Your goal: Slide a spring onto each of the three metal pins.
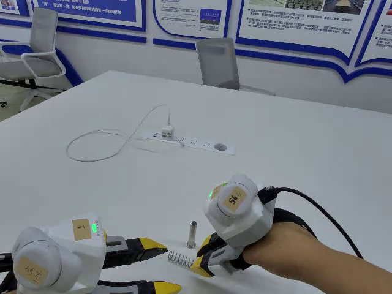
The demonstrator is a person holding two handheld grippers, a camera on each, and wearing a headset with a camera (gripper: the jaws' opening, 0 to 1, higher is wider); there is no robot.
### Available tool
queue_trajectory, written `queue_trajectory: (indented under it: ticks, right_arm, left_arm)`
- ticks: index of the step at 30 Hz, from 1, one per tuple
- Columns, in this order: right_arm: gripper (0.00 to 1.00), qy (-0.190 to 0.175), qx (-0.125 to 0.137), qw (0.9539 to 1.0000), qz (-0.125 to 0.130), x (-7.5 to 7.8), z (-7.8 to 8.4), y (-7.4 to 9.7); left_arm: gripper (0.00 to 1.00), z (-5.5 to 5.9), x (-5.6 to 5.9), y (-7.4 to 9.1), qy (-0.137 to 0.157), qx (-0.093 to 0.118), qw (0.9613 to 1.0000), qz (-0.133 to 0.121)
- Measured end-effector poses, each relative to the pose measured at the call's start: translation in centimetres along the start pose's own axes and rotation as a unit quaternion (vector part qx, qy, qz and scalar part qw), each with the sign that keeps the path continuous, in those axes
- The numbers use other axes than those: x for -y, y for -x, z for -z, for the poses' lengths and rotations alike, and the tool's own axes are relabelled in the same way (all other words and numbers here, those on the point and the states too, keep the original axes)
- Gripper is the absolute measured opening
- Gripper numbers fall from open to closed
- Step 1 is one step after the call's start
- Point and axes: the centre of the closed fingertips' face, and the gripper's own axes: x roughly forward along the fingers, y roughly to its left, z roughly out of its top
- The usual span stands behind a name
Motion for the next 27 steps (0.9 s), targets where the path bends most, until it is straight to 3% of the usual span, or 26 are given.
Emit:
queue_trajectory:
  ticks: [15,27]
  right_arm:
    - [0.15,-0.021,-0.006,0.9998,0.000,0.2,0.6,-1.2]
    - [0.12,-0.029,-0.006,0.9996,-0.003,0.3,0.7,-1.1]
  left_arm:
    - [0.36,0.3,-0.2,0.2,0.003,-0.003,1.0000,-0.003]
    - [0.35,0.4,-0.4,0.1,0.002,-0.005,1.0000,-0.004]
